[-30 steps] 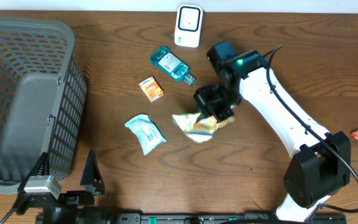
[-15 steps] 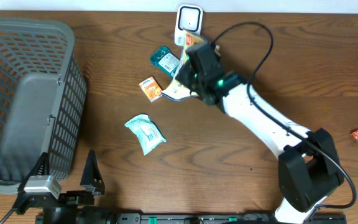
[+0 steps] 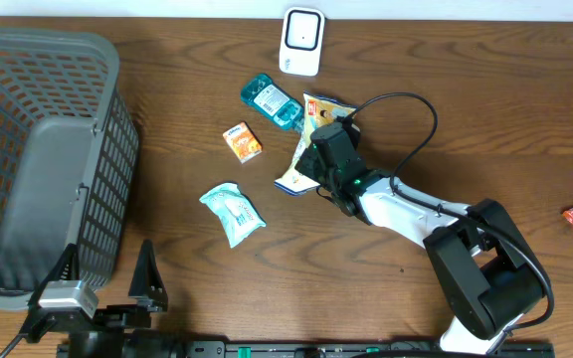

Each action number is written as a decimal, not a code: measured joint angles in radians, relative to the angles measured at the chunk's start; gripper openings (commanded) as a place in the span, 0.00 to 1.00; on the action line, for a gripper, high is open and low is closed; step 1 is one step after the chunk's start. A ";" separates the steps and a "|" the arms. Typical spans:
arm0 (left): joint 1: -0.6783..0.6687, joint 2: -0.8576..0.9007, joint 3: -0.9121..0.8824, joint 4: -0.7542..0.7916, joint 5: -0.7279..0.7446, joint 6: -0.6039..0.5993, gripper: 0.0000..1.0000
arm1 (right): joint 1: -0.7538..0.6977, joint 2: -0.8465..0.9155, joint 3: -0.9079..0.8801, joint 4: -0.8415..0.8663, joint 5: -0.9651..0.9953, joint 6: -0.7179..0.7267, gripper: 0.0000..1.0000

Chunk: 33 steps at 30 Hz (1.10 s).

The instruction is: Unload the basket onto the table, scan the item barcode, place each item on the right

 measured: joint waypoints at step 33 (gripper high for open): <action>0.000 0.000 0.000 0.000 0.000 0.000 0.98 | -0.079 -0.201 -0.012 -0.306 -0.196 -0.077 0.02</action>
